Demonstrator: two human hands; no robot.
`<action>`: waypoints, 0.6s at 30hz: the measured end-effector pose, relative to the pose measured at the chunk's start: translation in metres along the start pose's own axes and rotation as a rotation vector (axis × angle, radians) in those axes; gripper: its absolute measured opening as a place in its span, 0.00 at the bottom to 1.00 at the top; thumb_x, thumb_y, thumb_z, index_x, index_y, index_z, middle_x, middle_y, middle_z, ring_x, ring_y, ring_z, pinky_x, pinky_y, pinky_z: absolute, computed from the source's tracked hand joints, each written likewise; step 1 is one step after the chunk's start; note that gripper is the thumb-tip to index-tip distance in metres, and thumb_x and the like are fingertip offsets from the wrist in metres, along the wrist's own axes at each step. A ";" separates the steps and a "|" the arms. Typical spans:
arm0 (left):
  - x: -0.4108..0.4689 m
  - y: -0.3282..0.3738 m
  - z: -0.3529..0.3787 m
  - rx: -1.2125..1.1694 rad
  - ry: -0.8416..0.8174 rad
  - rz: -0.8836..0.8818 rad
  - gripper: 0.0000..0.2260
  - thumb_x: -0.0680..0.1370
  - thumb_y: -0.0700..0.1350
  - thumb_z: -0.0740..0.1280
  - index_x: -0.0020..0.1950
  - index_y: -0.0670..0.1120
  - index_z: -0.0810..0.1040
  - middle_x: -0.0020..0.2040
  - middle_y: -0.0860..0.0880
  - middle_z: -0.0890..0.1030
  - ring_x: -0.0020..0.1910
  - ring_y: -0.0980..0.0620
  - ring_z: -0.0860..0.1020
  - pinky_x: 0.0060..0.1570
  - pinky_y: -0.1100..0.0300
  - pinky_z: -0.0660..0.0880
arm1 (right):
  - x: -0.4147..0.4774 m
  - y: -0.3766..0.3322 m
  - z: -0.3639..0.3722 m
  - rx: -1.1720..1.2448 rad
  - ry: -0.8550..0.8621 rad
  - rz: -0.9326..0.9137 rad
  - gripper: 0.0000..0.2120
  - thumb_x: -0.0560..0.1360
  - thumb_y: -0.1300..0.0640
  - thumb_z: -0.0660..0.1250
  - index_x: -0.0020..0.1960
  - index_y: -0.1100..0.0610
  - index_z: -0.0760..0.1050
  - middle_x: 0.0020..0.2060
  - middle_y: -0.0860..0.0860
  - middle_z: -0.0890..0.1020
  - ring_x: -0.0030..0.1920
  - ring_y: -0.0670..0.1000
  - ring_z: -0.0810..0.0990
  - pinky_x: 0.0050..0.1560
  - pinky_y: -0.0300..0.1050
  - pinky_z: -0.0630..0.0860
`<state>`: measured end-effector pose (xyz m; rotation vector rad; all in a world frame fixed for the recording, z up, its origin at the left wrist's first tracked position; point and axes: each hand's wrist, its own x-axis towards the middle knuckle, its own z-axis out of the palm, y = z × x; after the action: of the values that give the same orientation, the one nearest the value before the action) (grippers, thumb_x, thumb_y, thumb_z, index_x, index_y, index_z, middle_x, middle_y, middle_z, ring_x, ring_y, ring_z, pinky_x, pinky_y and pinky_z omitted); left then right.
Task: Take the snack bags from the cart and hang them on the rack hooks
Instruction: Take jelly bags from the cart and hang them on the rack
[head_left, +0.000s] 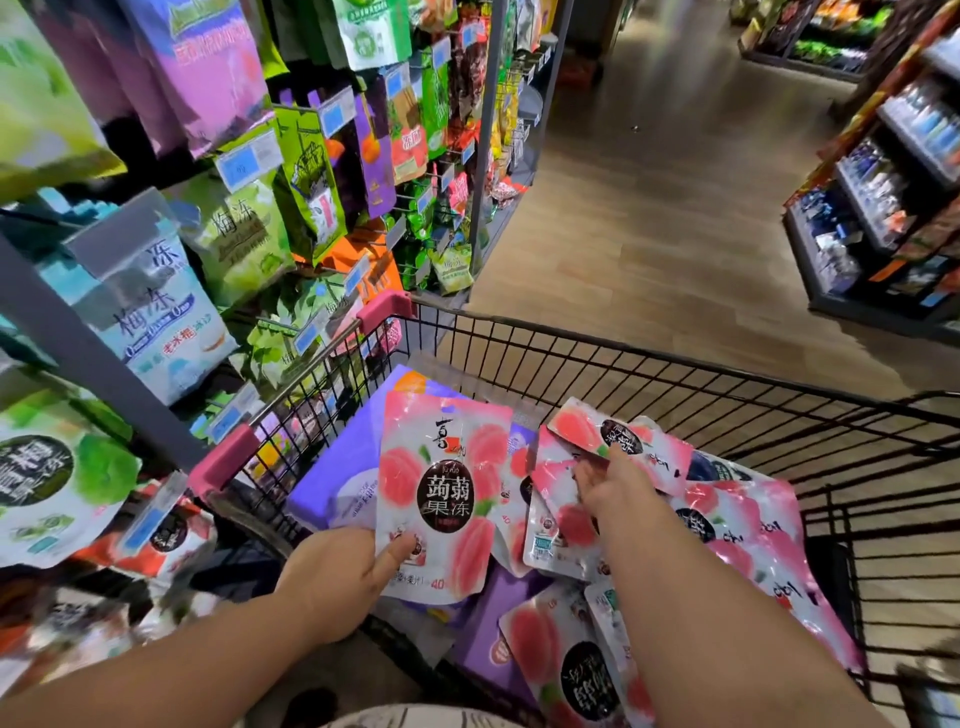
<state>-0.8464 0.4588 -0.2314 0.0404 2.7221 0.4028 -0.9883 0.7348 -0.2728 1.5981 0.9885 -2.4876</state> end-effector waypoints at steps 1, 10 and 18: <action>0.001 0.001 0.000 0.012 -0.003 -0.017 0.22 0.78 0.66 0.47 0.34 0.51 0.64 0.44 0.46 0.79 0.52 0.46 0.78 0.47 0.56 0.69 | 0.002 -0.001 0.003 0.029 0.018 -0.008 0.08 0.80 0.58 0.65 0.55 0.62 0.73 0.57 0.56 0.80 0.57 0.54 0.81 0.53 0.44 0.78; 0.006 -0.002 0.004 0.055 0.007 -0.031 0.22 0.79 0.64 0.48 0.35 0.51 0.66 0.42 0.48 0.77 0.53 0.46 0.78 0.50 0.55 0.70 | -0.016 -0.016 0.009 -0.420 0.081 -0.360 0.13 0.83 0.57 0.56 0.60 0.63 0.72 0.53 0.60 0.79 0.46 0.53 0.78 0.42 0.39 0.72; 0.014 -0.003 0.004 0.054 0.024 -0.072 0.26 0.81 0.61 0.42 0.67 0.53 0.72 0.52 0.45 0.79 0.56 0.44 0.77 0.45 0.54 0.67 | -0.066 -0.017 -0.003 -0.648 -0.262 -0.700 0.09 0.80 0.44 0.58 0.52 0.45 0.74 0.46 0.49 0.79 0.47 0.50 0.78 0.50 0.50 0.75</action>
<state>-0.8579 0.4583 -0.2416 -0.0488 2.7488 0.3113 -0.9610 0.7300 -0.2107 0.7856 2.2772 -2.1932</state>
